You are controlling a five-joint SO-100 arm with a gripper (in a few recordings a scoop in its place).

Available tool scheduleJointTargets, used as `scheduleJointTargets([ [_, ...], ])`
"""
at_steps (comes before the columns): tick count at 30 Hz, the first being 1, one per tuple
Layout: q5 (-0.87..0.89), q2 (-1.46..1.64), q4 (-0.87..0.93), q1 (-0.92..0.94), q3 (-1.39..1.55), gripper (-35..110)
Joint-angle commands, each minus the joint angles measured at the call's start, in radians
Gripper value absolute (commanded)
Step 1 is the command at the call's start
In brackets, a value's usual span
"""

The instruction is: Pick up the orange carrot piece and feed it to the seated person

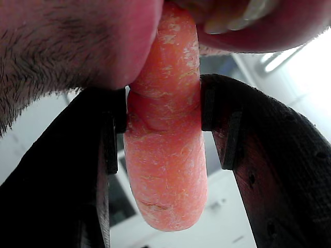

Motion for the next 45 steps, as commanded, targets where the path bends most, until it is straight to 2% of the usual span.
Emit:
scheduleJointTargets([
  [1,-0.012,0.057,-0.003,-0.015,-0.066,-2],
  [24,-0.012,0.06,-0.015,-0.044,-0.066,-1],
  [36,-0.012,0.067,-0.015,0.0,-0.066,23],
  [45,-0.002,0.06,-0.014,0.147,-0.066,23],
])
